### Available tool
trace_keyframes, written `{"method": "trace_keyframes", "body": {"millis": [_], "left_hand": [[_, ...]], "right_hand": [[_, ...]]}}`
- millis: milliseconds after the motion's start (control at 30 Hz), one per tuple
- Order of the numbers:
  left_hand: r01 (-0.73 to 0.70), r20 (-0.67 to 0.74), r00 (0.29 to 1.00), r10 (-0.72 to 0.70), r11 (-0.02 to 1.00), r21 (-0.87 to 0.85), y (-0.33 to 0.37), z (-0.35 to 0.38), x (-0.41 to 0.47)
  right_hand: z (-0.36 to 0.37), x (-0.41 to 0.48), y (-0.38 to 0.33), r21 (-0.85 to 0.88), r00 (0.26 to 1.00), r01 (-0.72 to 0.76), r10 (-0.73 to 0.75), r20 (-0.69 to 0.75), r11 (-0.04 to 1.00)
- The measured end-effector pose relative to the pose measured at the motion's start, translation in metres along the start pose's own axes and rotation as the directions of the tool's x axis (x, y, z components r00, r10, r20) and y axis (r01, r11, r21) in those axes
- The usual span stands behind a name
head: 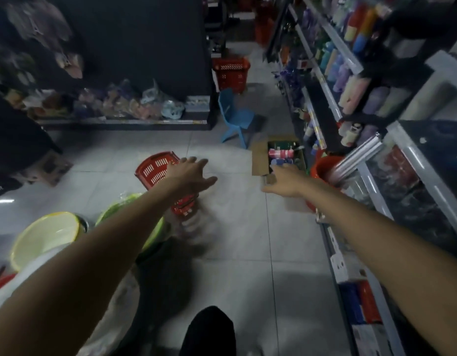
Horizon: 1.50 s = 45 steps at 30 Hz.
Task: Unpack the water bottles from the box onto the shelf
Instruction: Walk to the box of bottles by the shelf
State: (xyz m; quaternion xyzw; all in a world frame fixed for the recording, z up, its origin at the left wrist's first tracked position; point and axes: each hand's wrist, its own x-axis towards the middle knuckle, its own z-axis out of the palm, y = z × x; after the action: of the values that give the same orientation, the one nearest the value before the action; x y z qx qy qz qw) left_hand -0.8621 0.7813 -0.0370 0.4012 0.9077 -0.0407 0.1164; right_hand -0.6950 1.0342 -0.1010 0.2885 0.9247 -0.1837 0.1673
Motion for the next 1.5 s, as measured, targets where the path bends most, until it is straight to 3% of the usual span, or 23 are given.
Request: {"method": "trace_keyframes", "body": {"millis": [233, 400, 667, 1000, 1233, 1500], "left_hand": [[-0.007, -0.019, 1.0, 0.007, 1.0, -0.004, -0.047, -0.015, 0.169], [0.003, 0.009, 1.0, -0.003, 0.998, -0.059, -0.088, -0.041, 0.297], [0.021, 0.005, 1.0, -0.021, 0.997, -0.071, -0.129, -0.09, 0.466], [-0.002, -0.03, 1.0, 0.001, 0.999, -0.042, -0.136, -0.127, 0.705], [-0.013, 0.042, 0.999, 0.012, 1.0, 0.014, -0.126, -0.178, 0.891], [-0.248, 0.095, 0.967, 0.237, 0.961, 0.124, -0.077, -0.213, 1.064]], "right_hand": [[-0.073, 0.12, -0.048, -0.048, 0.998, 0.058, -0.058, -0.001, 0.997], [-0.126, 0.232, -0.063, -0.133, 0.999, -0.004, 0.01, 0.05, 0.991], [-0.214, 0.387, -0.07, -0.14, 1.0, -0.022, 0.024, 0.013, 0.99], [-0.293, 0.622, -0.025, -0.084, 0.998, -0.063, 0.064, 0.012, 0.994], [-0.368, 0.771, 0.022, 0.049, 0.994, -0.098, 0.095, 0.044, 0.994], [-0.415, 0.874, 0.088, 0.131, 0.969, -0.245, 0.241, 0.043, 0.961]]}}
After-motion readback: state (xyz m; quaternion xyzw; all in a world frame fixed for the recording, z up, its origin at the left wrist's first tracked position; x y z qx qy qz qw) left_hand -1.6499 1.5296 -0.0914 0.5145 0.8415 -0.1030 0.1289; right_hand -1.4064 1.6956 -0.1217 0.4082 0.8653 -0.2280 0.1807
